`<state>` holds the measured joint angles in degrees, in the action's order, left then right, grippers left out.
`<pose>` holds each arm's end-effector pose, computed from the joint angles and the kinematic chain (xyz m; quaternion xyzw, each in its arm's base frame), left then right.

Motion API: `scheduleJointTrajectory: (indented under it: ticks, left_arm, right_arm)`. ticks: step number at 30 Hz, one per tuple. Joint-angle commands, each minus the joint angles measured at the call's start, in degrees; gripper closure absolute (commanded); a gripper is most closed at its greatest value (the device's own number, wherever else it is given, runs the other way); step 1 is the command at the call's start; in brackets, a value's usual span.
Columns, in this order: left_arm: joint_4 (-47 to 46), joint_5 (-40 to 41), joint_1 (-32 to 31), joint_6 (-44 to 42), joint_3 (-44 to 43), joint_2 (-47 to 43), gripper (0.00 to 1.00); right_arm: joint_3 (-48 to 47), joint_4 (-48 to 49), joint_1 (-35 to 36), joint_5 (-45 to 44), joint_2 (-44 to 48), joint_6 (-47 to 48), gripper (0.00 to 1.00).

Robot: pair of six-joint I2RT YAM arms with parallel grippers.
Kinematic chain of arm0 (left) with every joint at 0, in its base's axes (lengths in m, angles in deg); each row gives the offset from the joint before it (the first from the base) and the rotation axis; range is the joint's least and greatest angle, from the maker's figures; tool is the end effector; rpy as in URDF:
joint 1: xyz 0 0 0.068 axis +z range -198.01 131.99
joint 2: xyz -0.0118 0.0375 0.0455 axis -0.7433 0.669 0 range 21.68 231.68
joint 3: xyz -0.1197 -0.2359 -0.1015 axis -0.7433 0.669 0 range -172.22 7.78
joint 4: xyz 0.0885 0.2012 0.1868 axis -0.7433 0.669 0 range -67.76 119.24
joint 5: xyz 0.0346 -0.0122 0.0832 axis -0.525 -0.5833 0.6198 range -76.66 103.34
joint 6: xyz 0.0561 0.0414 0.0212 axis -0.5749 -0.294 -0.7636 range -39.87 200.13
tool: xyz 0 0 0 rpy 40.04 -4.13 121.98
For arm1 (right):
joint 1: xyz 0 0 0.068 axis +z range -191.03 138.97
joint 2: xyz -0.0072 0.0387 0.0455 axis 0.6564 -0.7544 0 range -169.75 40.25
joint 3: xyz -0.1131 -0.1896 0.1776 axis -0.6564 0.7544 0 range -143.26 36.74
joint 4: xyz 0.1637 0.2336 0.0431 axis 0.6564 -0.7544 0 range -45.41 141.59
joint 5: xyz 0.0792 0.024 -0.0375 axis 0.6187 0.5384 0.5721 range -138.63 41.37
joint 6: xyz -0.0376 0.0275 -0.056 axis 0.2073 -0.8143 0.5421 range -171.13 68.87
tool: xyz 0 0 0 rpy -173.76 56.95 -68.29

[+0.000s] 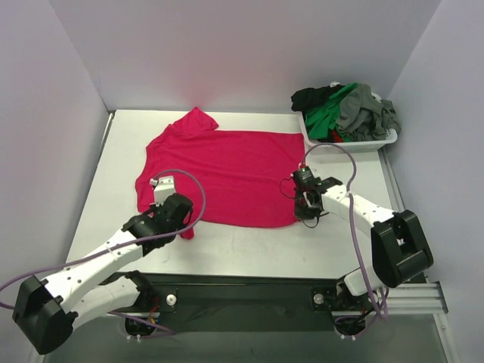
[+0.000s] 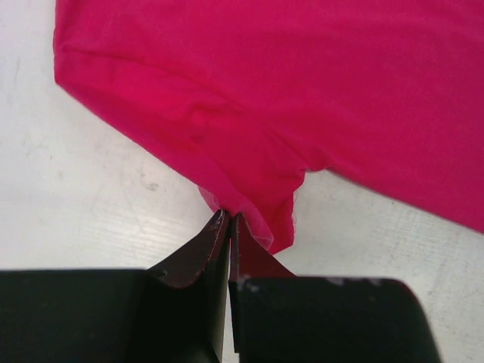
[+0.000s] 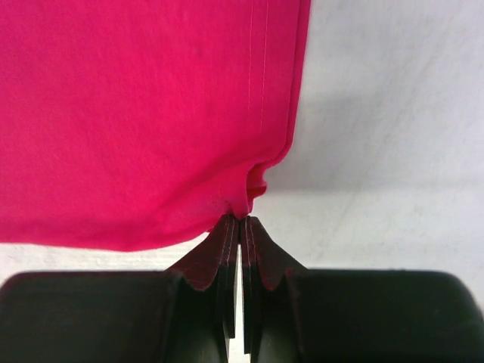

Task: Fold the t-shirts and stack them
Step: Grap the side of the flattened tshirt closest away from the robot with both arms, then fold the flattened tshirt in 1/3 of the way

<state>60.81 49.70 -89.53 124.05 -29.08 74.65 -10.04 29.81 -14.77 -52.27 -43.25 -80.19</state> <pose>0.1773 -0.1091 0.2144 -0.1137 0.9031 0.0229 0.4135 0.2835 0.1356 0.1564 0.0321 0.9615 0.0988 0.2545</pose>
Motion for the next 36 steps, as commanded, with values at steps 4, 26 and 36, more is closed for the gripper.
scheduleJointTrajectory:
  ticks: [4,26,36]
  left_arm:
    - [-12.8,-1.0,3.3,-12.4,-4.5,4.9,1.0]
    - [-43.8,-16.3,18.6,-31.2,-9.4,21.9,1.0]
    - [-46.7,-18.4,22.3,-34.1,-11.9,22.0,1.0]
  right_arm:
    - [-8.1,-4.6,-3.7,0.4,-3.8,3.4,1.0]
    - [-29.9,-7.8,-10.8,3.2,-21.6,7.7,1.0]
    - [-34.1,-8.5,-12.9,5.5,-22.1,8.7,1.0]
